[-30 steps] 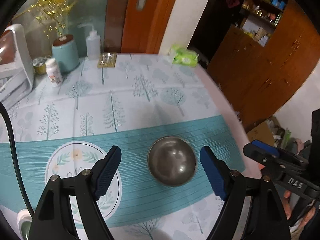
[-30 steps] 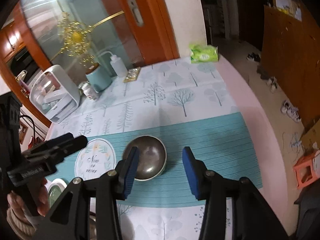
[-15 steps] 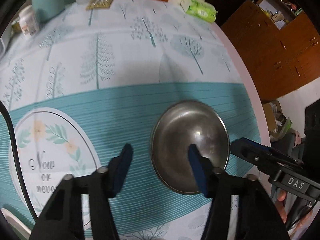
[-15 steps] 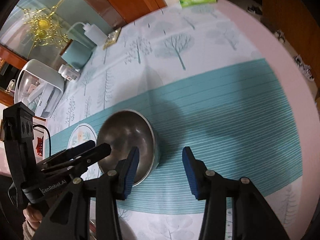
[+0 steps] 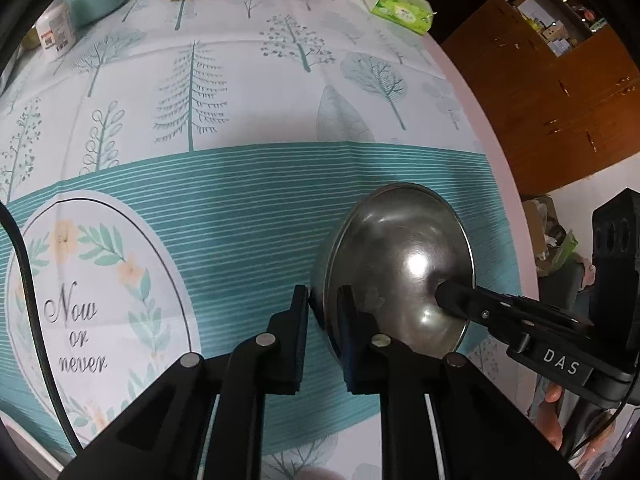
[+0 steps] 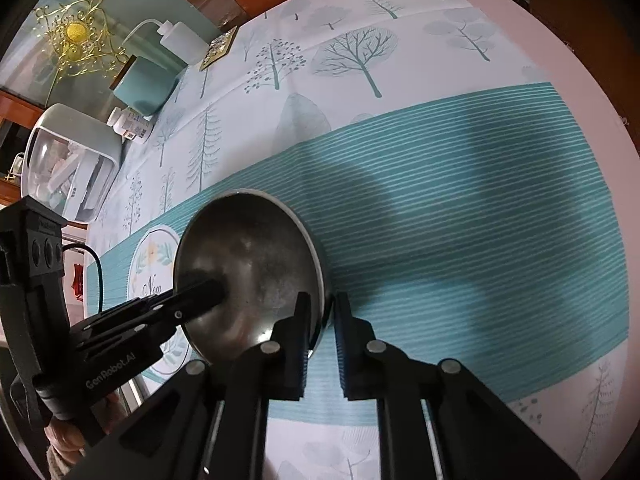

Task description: Organize plates and bowls

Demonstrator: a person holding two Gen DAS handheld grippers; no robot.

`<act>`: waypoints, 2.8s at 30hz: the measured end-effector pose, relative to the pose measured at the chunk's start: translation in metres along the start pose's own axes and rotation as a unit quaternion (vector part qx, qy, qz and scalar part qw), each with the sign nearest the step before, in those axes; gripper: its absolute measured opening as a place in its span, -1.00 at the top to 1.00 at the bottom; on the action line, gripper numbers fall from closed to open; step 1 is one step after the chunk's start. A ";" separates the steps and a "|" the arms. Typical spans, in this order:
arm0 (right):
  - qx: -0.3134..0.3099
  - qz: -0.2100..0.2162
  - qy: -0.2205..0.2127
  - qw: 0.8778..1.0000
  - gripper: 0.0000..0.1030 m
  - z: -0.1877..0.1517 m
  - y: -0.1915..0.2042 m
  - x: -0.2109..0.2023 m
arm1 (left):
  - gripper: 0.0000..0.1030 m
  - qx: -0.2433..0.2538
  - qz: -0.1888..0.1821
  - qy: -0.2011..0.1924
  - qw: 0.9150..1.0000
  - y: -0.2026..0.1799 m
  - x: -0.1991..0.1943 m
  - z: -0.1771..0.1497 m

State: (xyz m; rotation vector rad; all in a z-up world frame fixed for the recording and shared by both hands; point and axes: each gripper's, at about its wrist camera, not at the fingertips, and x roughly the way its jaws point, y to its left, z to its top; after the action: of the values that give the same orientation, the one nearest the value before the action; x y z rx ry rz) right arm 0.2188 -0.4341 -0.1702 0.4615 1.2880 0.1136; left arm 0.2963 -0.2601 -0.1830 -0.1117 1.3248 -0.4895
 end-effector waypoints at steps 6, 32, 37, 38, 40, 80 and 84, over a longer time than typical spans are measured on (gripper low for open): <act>-0.018 0.007 -0.021 1.000 0.79 -0.016 0.017 -0.034 | 0.76 0.016 -0.006 -0.018 1.000 -0.010 -0.040 -0.015; -0.143 0.051 -0.092 0.984 0.79 -0.164 0.122 -0.136 | 0.72 0.054 0.006 -0.134 0.990 0.003 -0.224 -0.189; -0.151 0.042 -0.055 0.986 0.79 -0.192 0.122 -0.103 | 0.72 0.034 0.007 -0.125 0.991 0.021 -0.208 -0.222; -0.150 0.039 -0.047 0.987 0.79 -0.196 0.121 -0.097 | 0.72 0.027 0.006 -0.115 0.993 0.026 -0.199 -0.229; -0.149 0.034 -0.035 0.988 0.79 -0.203 0.119 -0.084 | 0.72 0.014 0.001 -0.099 0.995 0.034 -0.185 -0.239; -0.189 -0.007 -0.045 0.981 0.77 -0.214 0.128 -0.053 | -0.19 -0.032 0.029 -0.114 0.993 0.067 -0.174 -0.257; -0.199 -0.006 -0.055 0.978 0.77 -0.218 0.132 -0.059 | -0.23 -0.025 0.033 -0.122 0.992 0.064 -0.179 -0.259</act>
State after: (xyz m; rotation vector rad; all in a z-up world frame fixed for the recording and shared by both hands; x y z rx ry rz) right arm 0.0194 -0.2759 -0.1094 0.1132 1.1235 0.3250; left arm 0.0405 -0.0804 -0.1103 -0.1632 1.0972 -0.3734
